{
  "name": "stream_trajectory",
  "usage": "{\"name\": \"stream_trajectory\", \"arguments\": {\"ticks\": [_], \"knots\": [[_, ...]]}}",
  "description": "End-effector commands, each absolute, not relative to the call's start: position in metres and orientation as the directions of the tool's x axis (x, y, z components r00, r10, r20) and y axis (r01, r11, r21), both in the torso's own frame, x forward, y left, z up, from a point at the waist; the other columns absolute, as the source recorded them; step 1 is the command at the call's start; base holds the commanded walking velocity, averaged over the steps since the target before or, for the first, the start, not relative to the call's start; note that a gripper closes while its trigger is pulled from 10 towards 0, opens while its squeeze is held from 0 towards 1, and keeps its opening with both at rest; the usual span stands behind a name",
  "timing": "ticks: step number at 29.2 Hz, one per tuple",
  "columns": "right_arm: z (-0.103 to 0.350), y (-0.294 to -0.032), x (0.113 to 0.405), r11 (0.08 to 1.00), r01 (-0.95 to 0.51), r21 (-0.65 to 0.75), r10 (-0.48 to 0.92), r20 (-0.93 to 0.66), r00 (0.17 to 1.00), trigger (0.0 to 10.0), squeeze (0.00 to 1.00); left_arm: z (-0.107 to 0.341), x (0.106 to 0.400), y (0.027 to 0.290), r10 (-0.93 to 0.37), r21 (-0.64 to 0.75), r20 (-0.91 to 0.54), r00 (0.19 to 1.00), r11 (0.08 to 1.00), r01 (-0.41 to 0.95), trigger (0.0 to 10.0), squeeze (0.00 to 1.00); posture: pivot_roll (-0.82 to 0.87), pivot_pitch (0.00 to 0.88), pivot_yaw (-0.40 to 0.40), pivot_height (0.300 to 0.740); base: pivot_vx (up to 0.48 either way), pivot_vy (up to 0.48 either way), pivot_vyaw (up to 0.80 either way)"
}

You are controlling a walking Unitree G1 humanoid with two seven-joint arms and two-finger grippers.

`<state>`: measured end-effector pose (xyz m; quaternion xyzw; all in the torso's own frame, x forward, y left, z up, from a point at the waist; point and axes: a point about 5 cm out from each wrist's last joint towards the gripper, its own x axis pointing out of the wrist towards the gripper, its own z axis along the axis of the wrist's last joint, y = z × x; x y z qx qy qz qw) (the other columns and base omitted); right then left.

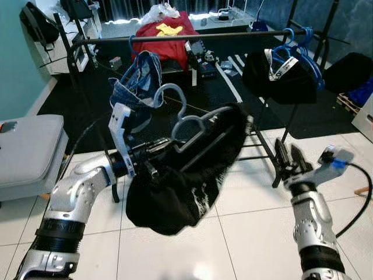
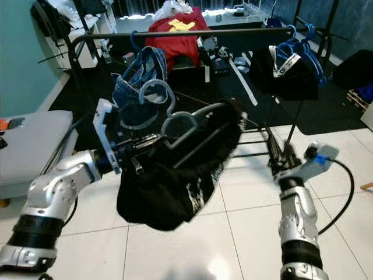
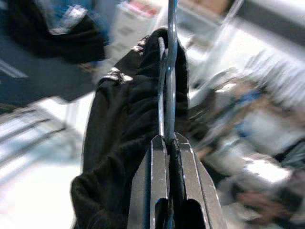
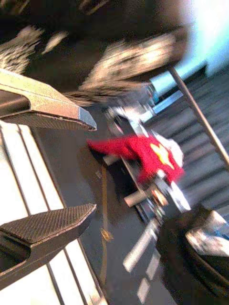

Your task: Hang hanger

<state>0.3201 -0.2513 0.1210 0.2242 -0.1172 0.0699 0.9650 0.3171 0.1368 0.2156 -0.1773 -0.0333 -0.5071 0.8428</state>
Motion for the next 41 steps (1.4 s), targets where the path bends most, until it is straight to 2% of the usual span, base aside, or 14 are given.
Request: {"name": "stream_trajectory", "arguments": {"ticks": [1,2,3,4,9,13,15,21,30,31,32,41], "knots": [[0.11,-0.248,0.317,0.874,-0.211,0.437,0.12,0.225,0.967,10.0,0.0,0.22,0.312,0.139,-0.847,-0.292,0.3,0.439,0.356,0.888,0.0,0.0,0.05,0.078,0.054,0.74,0.0,0.0,0.0],[0.104,-0.246,0.314,0.872,-0.229,0.432,0.153,0.204,0.967,10.0,0.0,0.218,0.31,0.139,-0.85,-0.337,0.338,0.403,0.291,0.895,0.0,0.0,0.05,0.078,0.054,0.74,0.0,0.0,0.0],[0.104,-0.246,0.314,0.872,-0.229,0.432,0.153,0.204,0.967,10.0,0.0,0.218,0.31,0.139,-0.85,-0.337,0.338,0.403,0.291,0.895,0.0,0.0,0.05,0.078,0.054,0.74,0.0,0.0,0.0],[0.097,-0.243,0.31,0.864,-0.259,0.431,0.194,0.189,0.962,10.0,0.0,0.218,0.309,0.138,-0.846,-0.365,0.372,0.381,0.243,0.899,0.0,0.0,0.05,0.079,0.053,0.74,0.0,0.0,0.0],[0.093,-0.238,0.306,0.848,-0.307,0.432,0.248,0.187,0.95,10.0,0.0,0.218,0.309,0.138,-0.841,-0.383,0.393,0.372,0.218,0.898,0.0,0.0,0.05,0.083,0.057,0.74,0.0,0.0,0.0],[0.089,-0.224,0.299,0.774,-0.449,0.447,0.388,0.226,0.894,10.0,0.0,0.218,0.309,0.137,-0.848,-0.405,0.392,0.355,0.187,0.895,0.0,0.0,0.05,0.087,0.062,0.74,0.0,0.0,0.0],[0.089,-0.224,0.299,0.774,-0.449,0.447,0.388,0.226,0.894,10.0,0.0,0.218,0.309,0.137,-0.848,-0.405,0.392,0.355,0.187,0.895,0.0,0.0,0.05,0.087,0.062,0.74,0.0,0.0,0.0],[0.092,-0.205,0.293,0.677,-0.599,0.428,0.535,0.273,0.799,10.0,0.0,0.219,0.31,0.14,-0.844,-0.421,0.389,0.369,0.193,0.886,0.0,0.0,0.05,0.088,0.059,0.74,0.0,0.0,0.0],[0.092,-0.199,0.29,0.67,-0.616,0.414,0.547,0.284,0.787,10.0,0.0,0.219,0.314,0.143,-0.827,-0.426,0.389,0.405,0.228,0.875,0.0,0.0,0.05,0.09,0.061,0.74,0.0,0.0,0.0],[0.092,-0.197,0.288,0.66,-0.633,0.405,0.569,0.281,0.773,3.8,0.0,0.219,0.314,0.143,-0.827,-0.428,0.387,0.408,0.231,0.874,0.0,0.0,0.05,0.089,0.06,0.74,0.0,0.0,0.0],[0.093,-0.197,0.287,0.653,-0.643,0.4,0.579,0.283,0.764,0.0,0.0,0.219,0.314,0.143,-0.829,-0.427,0.384,0.407,0.231,0.874,0.0,0.0,0.05,0.088,0.059,0.74,0.0,0.0,0.0],[0.098,-0.205,0.292,0.696,-0.596,0.401,0.512,0.306,0.803,0.0,0.0,0.219,0.316,0.142,-0.826,-0.417,0.372,0.423,0.259,0.871,0.0,0.0,0.05,0.087,0.057,0.74,0.0,0.0,0.0]]}}
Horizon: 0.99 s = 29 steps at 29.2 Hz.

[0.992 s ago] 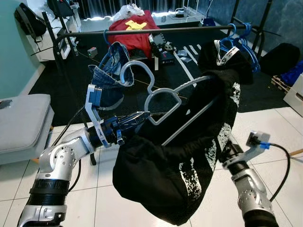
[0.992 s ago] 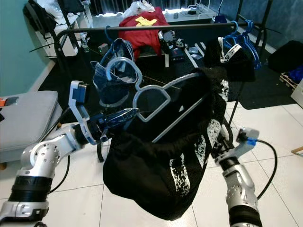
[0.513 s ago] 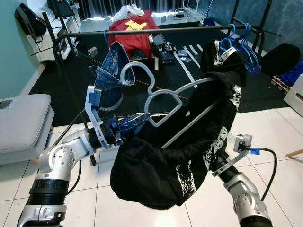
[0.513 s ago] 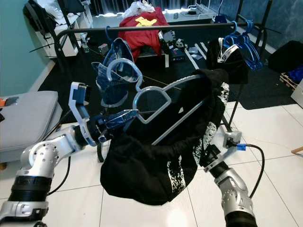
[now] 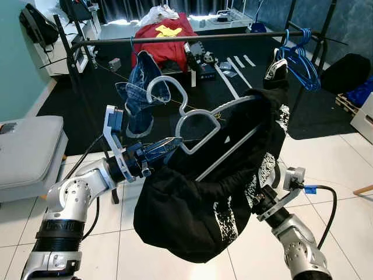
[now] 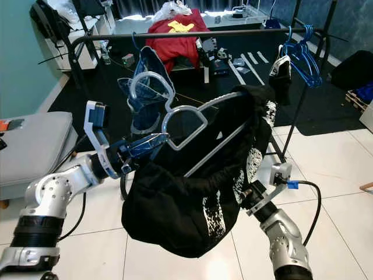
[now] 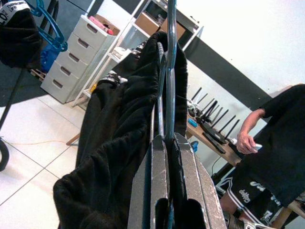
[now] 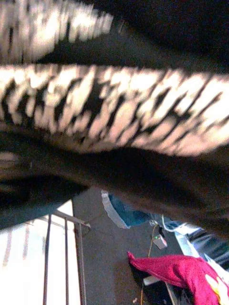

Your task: Hang hanger

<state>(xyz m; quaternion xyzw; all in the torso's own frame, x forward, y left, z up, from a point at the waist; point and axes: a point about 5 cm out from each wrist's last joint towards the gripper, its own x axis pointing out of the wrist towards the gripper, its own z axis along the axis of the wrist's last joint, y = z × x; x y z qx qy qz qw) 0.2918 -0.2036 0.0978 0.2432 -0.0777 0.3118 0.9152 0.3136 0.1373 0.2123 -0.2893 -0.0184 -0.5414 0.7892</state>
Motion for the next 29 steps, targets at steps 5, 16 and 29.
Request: {"name": "stream_trajectory", "arguments": {"ticks": [5,16,29], "knots": [[0.102,-0.221,0.297,0.769,-0.501,0.397,0.403,0.306,0.862,0.0,0.0,0.218,0.318,0.143,-0.82,-0.415,0.366,0.439,0.279,0.866,0.0,0.0,0.05,0.086,0.057,0.74,0.0,0.0,0.0],[0.106,-0.28,0.3,0.941,-0.051,0.335,-0.034,0.243,0.97,0.0,0.0,0.219,0.321,0.146,-0.804,-0.402,0.363,0.471,0.321,0.858,0.0,0.0,0.05,0.086,0.056,0.74,0.0,0.0,0.0],[0.122,-0.233,0.305,0.821,-0.447,0.356,0.297,0.403,0.866,10.0,0.03,0.221,0.324,0.147,-0.787,-0.397,0.375,0.49,0.341,0.852,0.0,0.0,0.05,0.075,0.062,0.74,0.0,0.0,0.0]]}}
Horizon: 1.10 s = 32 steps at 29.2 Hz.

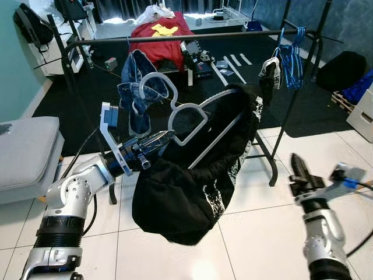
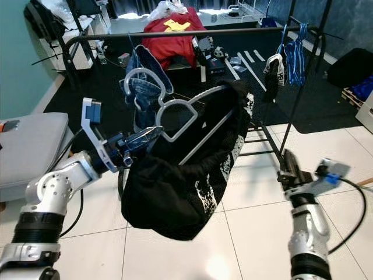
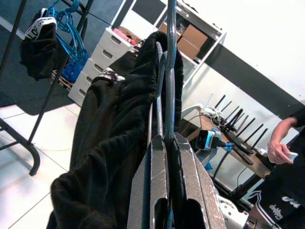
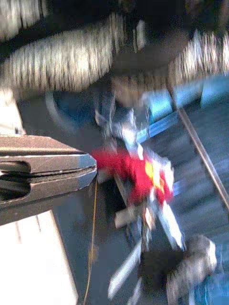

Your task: Hang hanger

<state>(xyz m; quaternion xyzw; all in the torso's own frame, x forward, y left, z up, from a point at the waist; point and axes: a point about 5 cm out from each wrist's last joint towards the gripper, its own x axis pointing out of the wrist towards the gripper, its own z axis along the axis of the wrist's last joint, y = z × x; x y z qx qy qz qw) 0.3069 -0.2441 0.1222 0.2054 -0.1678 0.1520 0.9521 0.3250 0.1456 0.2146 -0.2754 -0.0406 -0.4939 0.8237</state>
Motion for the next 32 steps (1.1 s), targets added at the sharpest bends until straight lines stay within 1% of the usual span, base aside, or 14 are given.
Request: {"name": "stream_trajectory", "arguments": {"ticks": [1,2,4,5,11,17,18,19,20,21,25,28,31,32], "knots": [[0.122,-0.233,0.305,0.821,-0.447,0.356,0.297,0.403,0.866,10.0,0.03,0.221,0.324,0.147,-0.787,-0.397,0.375,0.49,0.341,0.852,0.0,0.0,0.05,0.075,0.062,0.74,0.0,0.0,0.0],[0.121,-0.226,0.306,0.792,-0.493,0.36,0.346,0.401,0.848,10.0,0.6,0.221,0.324,0.146,-0.788,-0.398,0.378,0.486,0.335,0.854,0.0,0.0,0.05,0.074,0.062,0.74,0.0,0.0,0.0],[0.121,-0.226,0.306,0.792,-0.493,0.36,0.346,0.401,0.848,10.0,0.6,0.221,0.324,0.146,-0.788,-0.398,0.378,0.486,0.335,0.854,0.0,0.0,0.05,0.074,0.062,0.74,0.0,0.0,0.0],[0.12,-0.221,0.307,0.776,-0.516,0.362,0.375,0.394,0.839,10.0,0.93,0.221,0.324,0.146,-0.789,-0.398,0.38,0.483,0.331,0.855,0.0,0.0,0.05,0.074,0.062,0.74,0.0,0.0,0.0],[0.115,-0.22,0.313,0.779,-0.505,0.372,0.375,0.369,0.85,10.0,1.0,0.222,0.322,0.145,-0.799,-0.397,0.384,0.462,0.309,0.864,0.0,0.0,0.05,0.069,0.063,0.74,0.0,0.0,0.0],[0.118,-0.234,0.322,0.836,-0.382,0.393,0.246,0.354,0.902,10.0,0.85,0.224,0.317,0.143,-0.819,-0.4,0.394,0.417,0.256,0.88,0.0,0.0,0.06,0.071,0.065,0.74,0.0,0.0,0.0],[0.118,-0.243,0.324,0.857,-0.312,0.411,0.173,0.342,0.924,10.0,0.71,0.224,0.316,0.142,-0.826,-0.401,0.395,0.403,0.239,0.884,0.0,0.0,0.06,0.072,0.065,0.74,0.0,0.0,0.0],[0.118,-0.249,0.324,0.864,-0.272,0.425,0.131,0.332,0.934,10.0,0.28,0.224,0.314,0.141,-0.832,-0.402,0.395,0.389,0.224,0.888,0.0,0.0,0.05,0.073,0.065,0.74,0.0,0.0,0.0],[0.118,-0.249,0.324,0.864,-0.272,0.425,0.131,0.332,0.934,10.0,0.28,0.224,0.314,0.141,-0.832,-0.402,0.395,0.389,0.224,0.888,0.0,0.0,0.05,0.073,0.065,0.74,0.0,0.0,0.0],[0.119,-0.251,0.324,0.866,-0.26,0.427,0.122,0.325,0.938,10.0,0.0,0.224,0.313,0.141,-0.836,-0.403,0.394,0.381,0.216,0.89,0.0,0.0,0.05,0.076,0.066,0.74,0.0,0.0,0.0],[0.12,-0.242,0.324,0.858,-0.332,0.393,0.207,0.326,0.922,10.0,0.0,0.223,0.313,0.139,-0.84,-0.395,0.381,0.387,0.231,0.889,0.0,0.0,0.06,0.077,0.063,0.74,0.0,0.0,0.0],[0.127,-0.223,0.322,0.832,-0.444,0.334,0.313,0.378,0.871,10.0,0.0,0.222,0.321,0.139,-0.816,-0.354,0.331,0.473,0.357,0.864,0.0,0.0,0.06,0.079,0.061,0.74,0.0,0.0,0.0],[0.138,-0.238,0.324,0.936,-0.225,0.271,0.099,0.411,0.906,10.0,0.0,0.219,0.336,0.141,-0.745,-0.294,0.26,0.614,0.544,0.786,0.0,0.0,0.05,0.083,0.063,0.74,0.0,0.0,0.0],[0.138,-0.238,0.324,0.936,-0.225,0.271,0.099,0.411,0.906,10.0,0.0,0.219,0.336,0.141,-0.745,-0.294,0.26,0.614,0.544,0.786,0.0,0.0,0.05,0.083,0.063,0.74,0.0,0.0,0.0]]}}
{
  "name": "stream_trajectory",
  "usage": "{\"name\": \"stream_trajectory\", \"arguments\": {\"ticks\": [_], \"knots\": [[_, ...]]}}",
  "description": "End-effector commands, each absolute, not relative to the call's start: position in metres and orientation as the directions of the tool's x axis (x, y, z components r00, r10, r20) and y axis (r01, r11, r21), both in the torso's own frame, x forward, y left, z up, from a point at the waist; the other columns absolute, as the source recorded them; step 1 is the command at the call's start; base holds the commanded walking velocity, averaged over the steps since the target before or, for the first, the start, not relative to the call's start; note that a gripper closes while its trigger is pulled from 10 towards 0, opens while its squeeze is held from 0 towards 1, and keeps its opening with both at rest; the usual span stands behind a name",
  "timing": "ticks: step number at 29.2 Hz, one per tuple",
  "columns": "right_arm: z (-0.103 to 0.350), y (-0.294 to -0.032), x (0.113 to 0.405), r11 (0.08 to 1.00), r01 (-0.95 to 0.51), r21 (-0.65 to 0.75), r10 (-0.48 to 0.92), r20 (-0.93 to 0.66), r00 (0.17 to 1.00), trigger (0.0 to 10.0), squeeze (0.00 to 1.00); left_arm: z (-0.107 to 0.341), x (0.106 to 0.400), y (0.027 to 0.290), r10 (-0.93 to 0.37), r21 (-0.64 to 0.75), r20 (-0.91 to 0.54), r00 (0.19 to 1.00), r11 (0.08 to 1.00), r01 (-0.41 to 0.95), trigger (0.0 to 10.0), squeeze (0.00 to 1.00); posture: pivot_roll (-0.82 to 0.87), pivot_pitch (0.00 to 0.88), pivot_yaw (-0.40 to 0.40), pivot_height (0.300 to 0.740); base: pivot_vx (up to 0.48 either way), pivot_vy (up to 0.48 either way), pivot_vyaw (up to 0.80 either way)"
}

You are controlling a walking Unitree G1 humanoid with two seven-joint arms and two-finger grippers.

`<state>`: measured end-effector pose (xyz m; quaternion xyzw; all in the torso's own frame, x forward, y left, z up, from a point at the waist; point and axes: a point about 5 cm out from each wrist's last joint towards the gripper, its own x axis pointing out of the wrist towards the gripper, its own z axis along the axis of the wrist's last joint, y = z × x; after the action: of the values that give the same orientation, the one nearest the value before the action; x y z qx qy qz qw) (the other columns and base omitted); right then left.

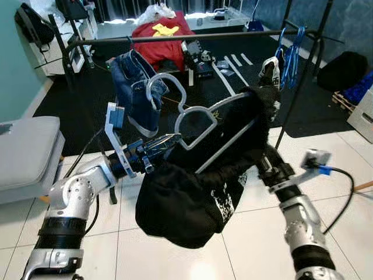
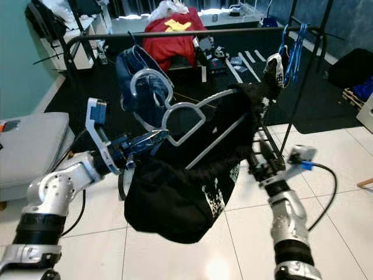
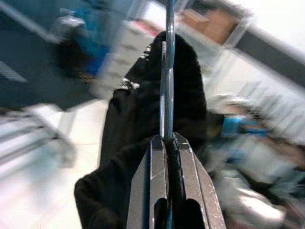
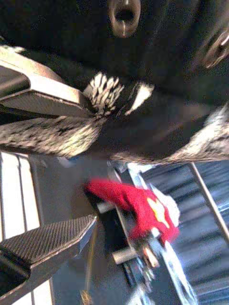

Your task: Hang hanger

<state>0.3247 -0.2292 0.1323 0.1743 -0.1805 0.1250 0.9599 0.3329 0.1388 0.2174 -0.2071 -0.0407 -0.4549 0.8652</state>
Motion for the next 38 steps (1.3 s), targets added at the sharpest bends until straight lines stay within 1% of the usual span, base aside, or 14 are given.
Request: {"name": "stream_trajectory", "arguments": {"ticks": [1,4,8,11,13,14,16,17,18,19,21,28,32,38], "knots": [[0.14,-0.245,0.324,0.956,-0.131,0.264,0.009,0.415,0.91,10.0,0.0,0.219,0.338,0.141,-0.732,-0.28,0.25,0.634,0.572,0.771,0.0,0.0,0.05,0.083,0.063,0.74,0.0,0.0,0.0],[0.142,-0.251,0.323,0.967,-0.062,0.246,-0.049,0.42,0.906,10.0,0.0,0.22,0.341,0.14,-0.71,-0.253,0.231,0.665,0.616,0.746,0.0,0.0,0.05,0.083,0.067,0.74,0.0,0.0,0.0],[0.144,-0.247,0.316,0.993,0.025,0.118,-0.075,0.442,0.894,10.0,0.0,0.217,0.353,0.143,-0.553,-0.121,0.113,0.825,0.817,0.564,0.0,0.0,0.05,0.086,0.065,0.74,0.0,0.0,0.0],[0.145,-0.243,0.316,0.994,0.011,0.112,-0.06,0.446,0.893,10.0,0.0,0.218,0.354,0.144,-0.516,-0.131,0.11,0.85,0.84,0.527,0.0,0.0,0.05,0.086,0.066,0.74,0.0,0.0,0.0],[0.137,-0.208,0.32,0.958,-0.269,0.097,0.212,0.389,0.896,10.0,0.0,0.22,0.355,0.144,-0.46,-0.151,0.102,0.882,0.869,0.471,0.0,0.0,0.04,0.086,0.07,0.74,0.0,0.0,0.0],[0.137,-0.208,0.32,0.958,-0.269,0.097,0.212,0.389,0.896,10.0,0.0,0.22,0.355,0.144,-0.46,-0.151,0.102,0.882,0.869,0.471,0.0,0.0,0.04,0.086,0.07,0.74,0.0,0.0,0.0],[0.123,-0.165,0.315,0.821,-0.57,0.025,0.547,0.252,0.799,10.0,0.0,0.224,0.355,0.138,-0.443,-0.168,0.11,0.89,0.874,0.456,0.0,0.0,0.04,0.086,0.063,0.74,0.0,0.0,0.0],[0.123,-0.165,0.315,0.821,-0.57,0.025,0.547,0.252,0.799,10.0,0.0,0.224,0.355,0.138,-0.443,-0.168,0.11,0.89,0.874,0.456,0.0,0.0,0.04,0.086,0.063,0.74,0.0,0.0,0.0],[0.114,-0.147,0.309,0.729,-0.685,-0.017,0.677,0.17,0.716,10.0,0.0,0.226,0.355,0.135,-0.441,-0.178,0.118,0.89,0.872,0.456,0.0,0.0,0.05,0.086,0.061,0.74,0.0,0.0,0.0],[0.114,-0.147,0.309,0.729,-0.685,-0.017,0.677,0.17,0.716,10.0,0.0,0.226,0.355,0.135,-0.441,-0.178,0.118,0.89,0.872,0.456,0.0,0.0,0.05,0.086,0.061,0.74,0.0,0.0,0.0],[0.103,-0.118,0.305,0.605,-0.796,-0.023,0.795,0.082,0.601,10.0,0.0,0.23,0.354,0.126,-0.443,-0.185,0.132,0.887,0.868,0.462,0.0,0.0,0.06,0.085,0.052,0.74,0.0,0.0,0.0],[0.106,-0.095,0.32,0.611,-0.785,-0.102,0.791,0.047,0.61,10.0,0.0,0.227,0.354,0.118,-0.407,-0.184,0.116,0.906,0.887,0.423,0.0,0.0,0.06,0.087,0.055,0.74,0.0,0.0,0.0],[0.108,-0.093,0.327,0.649,-0.721,-0.242,0.748,0.031,0.663,10.0,0.0,0.226,0.355,0.113,-0.403,-0.194,0.115,0.908,0.887,0.419,0.0,0.0,0.06,0.087,0.055,0.74,0.0,0.0,0.0],[0.122,-0.094,0.33,0.648,-0.689,-0.323,0.743,0.069,0.666,10.0,0.0,0.227,0.353,0.11,-0.424,-0.198,0.113,0.899,0.877,0.438,0.0,0.0,0.06,0.09,0.053,0.74,0.0,0.0,0.0]]}}
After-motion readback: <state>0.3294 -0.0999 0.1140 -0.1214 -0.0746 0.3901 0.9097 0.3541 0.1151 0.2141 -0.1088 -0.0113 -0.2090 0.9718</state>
